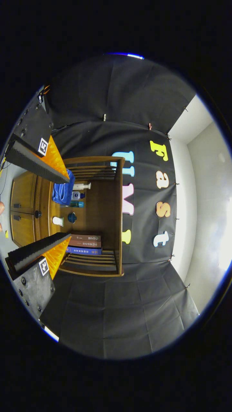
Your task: Pull open the drawer, take out the items inside it, and place them on the countertop above the cabinet.
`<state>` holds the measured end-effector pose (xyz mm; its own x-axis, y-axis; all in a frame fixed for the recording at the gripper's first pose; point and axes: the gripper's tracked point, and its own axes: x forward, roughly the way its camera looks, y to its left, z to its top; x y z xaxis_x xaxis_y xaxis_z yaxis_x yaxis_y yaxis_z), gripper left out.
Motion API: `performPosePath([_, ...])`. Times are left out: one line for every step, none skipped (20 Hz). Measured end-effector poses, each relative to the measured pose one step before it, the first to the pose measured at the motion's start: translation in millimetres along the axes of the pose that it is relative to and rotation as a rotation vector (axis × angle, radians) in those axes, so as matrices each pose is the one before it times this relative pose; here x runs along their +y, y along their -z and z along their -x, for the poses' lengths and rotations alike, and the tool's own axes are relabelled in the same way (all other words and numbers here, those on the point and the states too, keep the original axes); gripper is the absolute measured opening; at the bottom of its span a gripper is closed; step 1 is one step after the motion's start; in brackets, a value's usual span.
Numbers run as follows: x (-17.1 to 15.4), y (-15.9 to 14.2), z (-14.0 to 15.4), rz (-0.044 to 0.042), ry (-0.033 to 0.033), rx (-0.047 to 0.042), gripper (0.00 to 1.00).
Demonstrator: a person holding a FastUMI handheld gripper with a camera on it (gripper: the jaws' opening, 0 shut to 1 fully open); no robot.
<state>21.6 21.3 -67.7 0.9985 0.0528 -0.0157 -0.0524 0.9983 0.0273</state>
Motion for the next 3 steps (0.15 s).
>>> performPosePath([0.20,0.43,0.44,-0.00002,-0.00056,0.00018,0.99])
performPosePath([0.52,0.56,0.06,-0.00270,-0.00019,0.00133,0.99])
performPosePath([1.04,-0.16,0.65,-0.00367,-0.00212,0.00036,0.99])
